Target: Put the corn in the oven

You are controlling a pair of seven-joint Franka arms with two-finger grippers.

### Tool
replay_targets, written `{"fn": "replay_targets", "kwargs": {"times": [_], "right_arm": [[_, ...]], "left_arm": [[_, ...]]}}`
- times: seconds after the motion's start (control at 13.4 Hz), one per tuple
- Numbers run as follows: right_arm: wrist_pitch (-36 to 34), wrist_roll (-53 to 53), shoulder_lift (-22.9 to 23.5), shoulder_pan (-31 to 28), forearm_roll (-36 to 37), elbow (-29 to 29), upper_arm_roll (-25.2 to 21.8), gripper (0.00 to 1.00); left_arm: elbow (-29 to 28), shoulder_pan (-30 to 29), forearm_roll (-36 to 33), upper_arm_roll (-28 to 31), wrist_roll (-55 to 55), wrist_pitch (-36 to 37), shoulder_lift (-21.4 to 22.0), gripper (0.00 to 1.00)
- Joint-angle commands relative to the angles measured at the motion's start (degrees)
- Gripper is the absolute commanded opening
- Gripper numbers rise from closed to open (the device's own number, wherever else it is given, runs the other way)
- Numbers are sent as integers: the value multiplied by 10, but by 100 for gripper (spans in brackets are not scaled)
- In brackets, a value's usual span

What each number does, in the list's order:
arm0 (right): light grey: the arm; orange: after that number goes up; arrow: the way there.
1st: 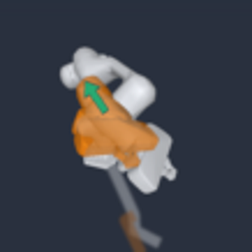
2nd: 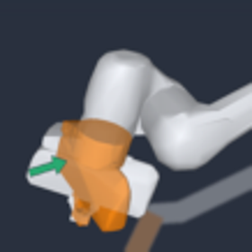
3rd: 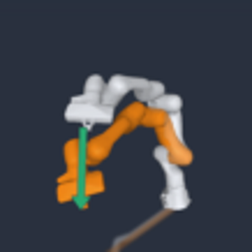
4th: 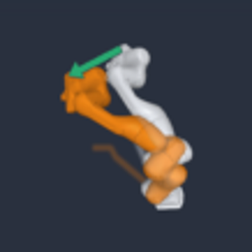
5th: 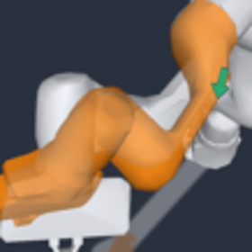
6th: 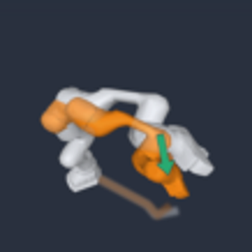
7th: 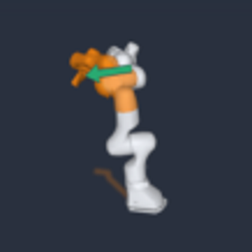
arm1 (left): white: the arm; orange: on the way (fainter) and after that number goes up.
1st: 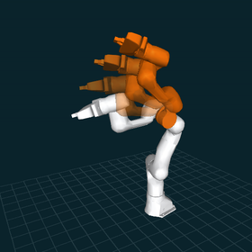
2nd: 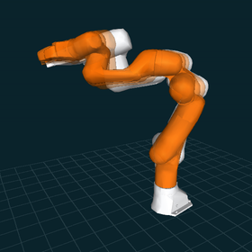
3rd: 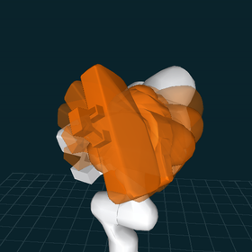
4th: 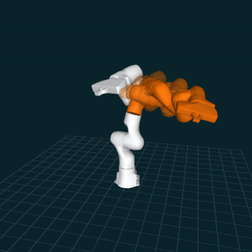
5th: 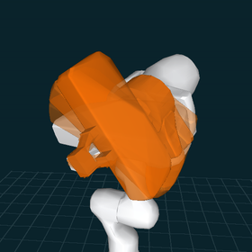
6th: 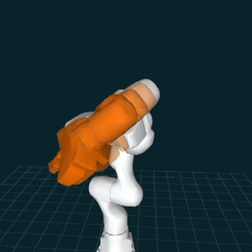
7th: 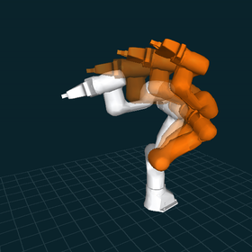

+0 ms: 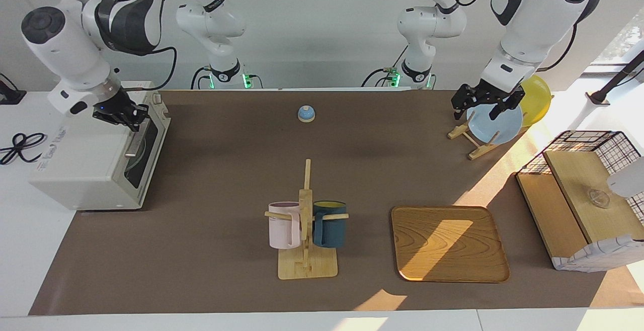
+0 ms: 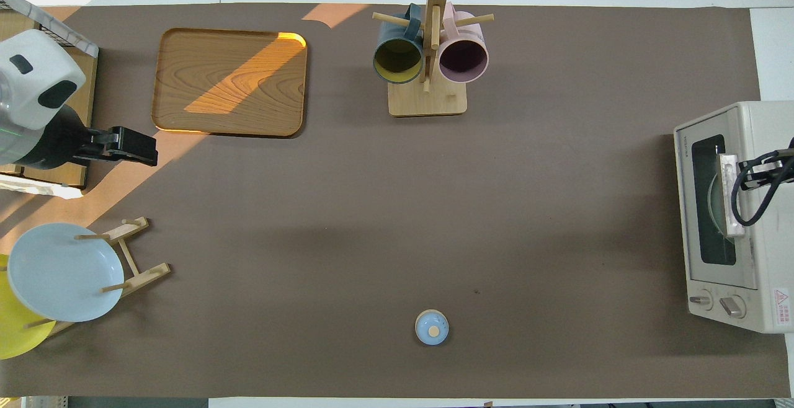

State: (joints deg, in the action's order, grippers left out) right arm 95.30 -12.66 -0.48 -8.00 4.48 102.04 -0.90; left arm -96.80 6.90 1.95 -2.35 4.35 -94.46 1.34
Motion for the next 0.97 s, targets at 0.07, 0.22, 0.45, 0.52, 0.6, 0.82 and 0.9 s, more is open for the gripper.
{"fn": "replay_targets", "kwargs": {"times": [0.07,0.22,0.45,0.52,0.6,0.82,0.9], "right_arm": [[-19,60,14,50,-18,-47,17,0],[-10,82,14,65,-19,-37,20,1],[-57,79,14,58,-19,-57,19,65],[-68,81,19,58,-18,-68,19,96],[-70,81,20,59,-19,-67,18,100],[-92,82,47,55,-24,-99,20,100],[-105,82,60,55,-39,-123,18,100]], "left_arm": [[-7,-6,-8,-4,-2,4,11,100],[-7,-6,-8,-4,-2,3,11,100],[-7,-6,-8,-4,-2,3,11,100],[-7,-6,-8,-4,-1,3,11,100],[-7,-6,-8,-4,-2,3,11,100],[-7,-6,-8,-4,-2,3,11,100],[-7,-6,-8,-4,-2,3,11,100]]}}
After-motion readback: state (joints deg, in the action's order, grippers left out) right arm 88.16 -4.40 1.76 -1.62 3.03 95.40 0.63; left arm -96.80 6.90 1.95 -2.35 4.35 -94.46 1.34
